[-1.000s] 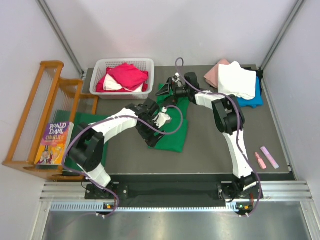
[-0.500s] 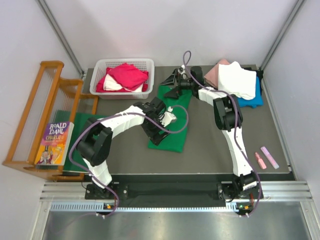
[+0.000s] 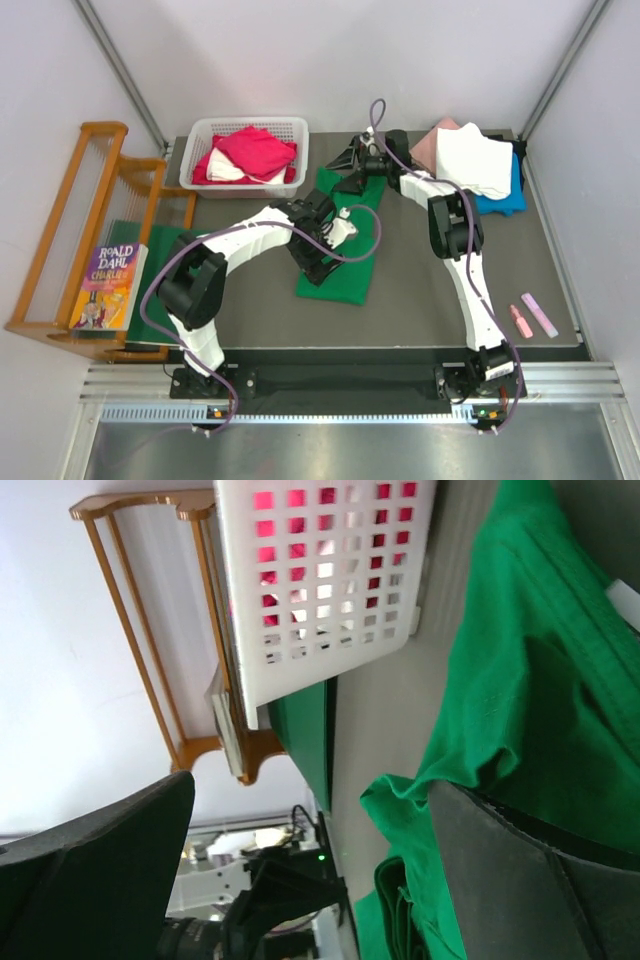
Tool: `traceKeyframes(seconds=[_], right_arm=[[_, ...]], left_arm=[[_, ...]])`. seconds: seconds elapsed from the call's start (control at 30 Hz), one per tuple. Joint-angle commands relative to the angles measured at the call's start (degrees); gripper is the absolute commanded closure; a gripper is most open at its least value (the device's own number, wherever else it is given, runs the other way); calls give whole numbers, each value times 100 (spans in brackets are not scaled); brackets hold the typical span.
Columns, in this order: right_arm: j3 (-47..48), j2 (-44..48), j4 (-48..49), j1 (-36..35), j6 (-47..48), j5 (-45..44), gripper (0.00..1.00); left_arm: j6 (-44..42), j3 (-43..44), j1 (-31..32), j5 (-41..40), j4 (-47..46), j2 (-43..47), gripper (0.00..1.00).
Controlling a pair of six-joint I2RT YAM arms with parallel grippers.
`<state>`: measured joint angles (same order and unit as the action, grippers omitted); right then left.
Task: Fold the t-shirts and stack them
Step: Fold the tshirt
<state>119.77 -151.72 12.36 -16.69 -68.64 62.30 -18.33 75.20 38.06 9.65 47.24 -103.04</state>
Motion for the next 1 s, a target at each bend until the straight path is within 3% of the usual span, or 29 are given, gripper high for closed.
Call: traceKeyframes(seconds=[0.0,0.13,0.27,0.4,0.5,0.6,0.73,0.77,0.97], right_arm=[[416,450,-304,69,764,220,0],[49,932,-690,69,1378,125,0],[-1320,2118,-1013,34,1896,-33,0],[-2149,3331,-2412,-1,3537,-1128,0],[-2763,4254,-3202,-97,4042,-2156,0],[-4177,5343,-2671,-272,3684,-2503,0],[-5523,6415,-3037,-808,3726,-3433,0],[-5926,6522,-3125,-940,3709,-3862,0],[-7387,6857,-2529,-1776,3015,-4305,0]], left_arm=[[31,311,-1,239,276,21,11],[-215,233,8,389,400,337,10],[-277,39,-123,388,382,741,9],[-180,-49,-510,957,347,1224,8],[-110,-84,-1053,1337,277,1418,7],[-92,-58,-1292,1829,443,1340,7],[-110,-233,-1302,2154,611,1208,7],[-110,-260,-1302,2277,619,1208,7],[-110,-374,-1293,2322,734,1076,7]])
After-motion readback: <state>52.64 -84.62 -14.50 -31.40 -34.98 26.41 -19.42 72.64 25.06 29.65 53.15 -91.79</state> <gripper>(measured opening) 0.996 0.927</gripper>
